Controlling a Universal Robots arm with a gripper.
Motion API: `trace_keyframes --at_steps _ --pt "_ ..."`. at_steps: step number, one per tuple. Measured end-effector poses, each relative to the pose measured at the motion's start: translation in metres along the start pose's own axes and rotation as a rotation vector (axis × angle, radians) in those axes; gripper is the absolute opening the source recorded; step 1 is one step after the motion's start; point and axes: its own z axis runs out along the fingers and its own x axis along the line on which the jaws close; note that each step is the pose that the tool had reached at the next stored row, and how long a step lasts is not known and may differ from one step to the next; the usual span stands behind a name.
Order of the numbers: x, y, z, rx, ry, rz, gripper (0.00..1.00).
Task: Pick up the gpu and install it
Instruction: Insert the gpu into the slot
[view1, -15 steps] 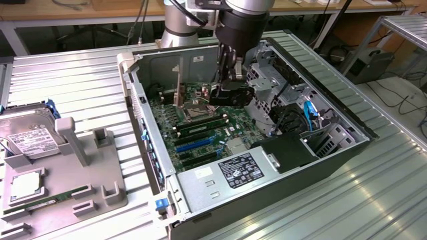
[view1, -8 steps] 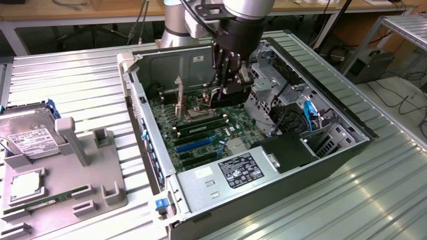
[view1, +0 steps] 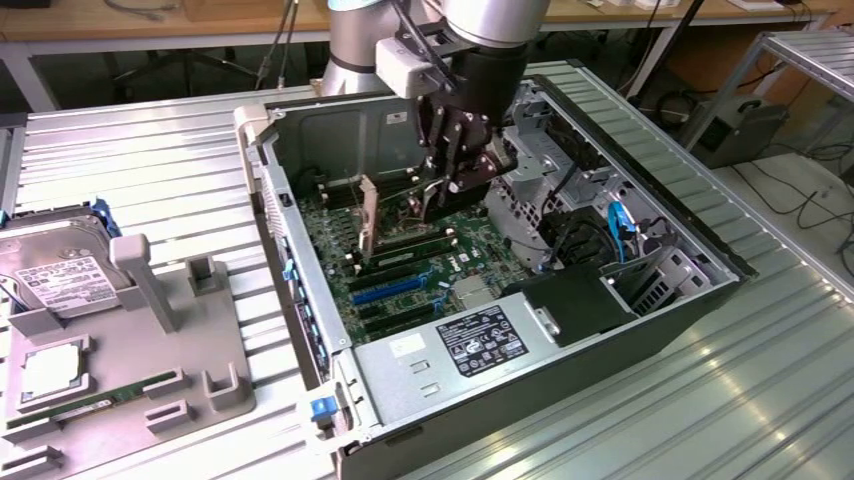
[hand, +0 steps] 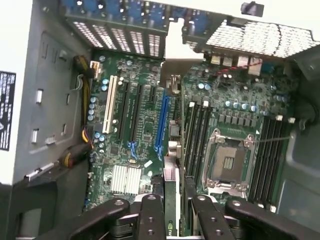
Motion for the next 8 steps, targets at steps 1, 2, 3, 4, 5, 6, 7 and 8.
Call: trace_keyframes --at_steps 1,2,3,4,5,6,7,8 --pt "0.0 0.0 0.0005 -0.0002 0.0002 -0.02 0.26" --pt "0.0 0.0 0.0012 -0.0005 0.0004 -0.045 0.26" --pt "0.0 0.0 0.0017 -0.0008 0.0005 -0.063 0.26" --pt "0.0 0.0 0.0022 -0.001 0.0006 -0.082 0.26" --pt "0.0001 0.0 0.0027 -0.0014 0.0008 -0.101 0.26" --pt "0.0001 0.0 0.0033 -0.0017 0.0009 -0.124 0.26" --pt "0.0001 0.0 0.0038 -0.0021 0.0011 -0.144 0.26" --pt "0.0001 0.0 0.0042 -0.0024 0.0012 -0.161 0.26"
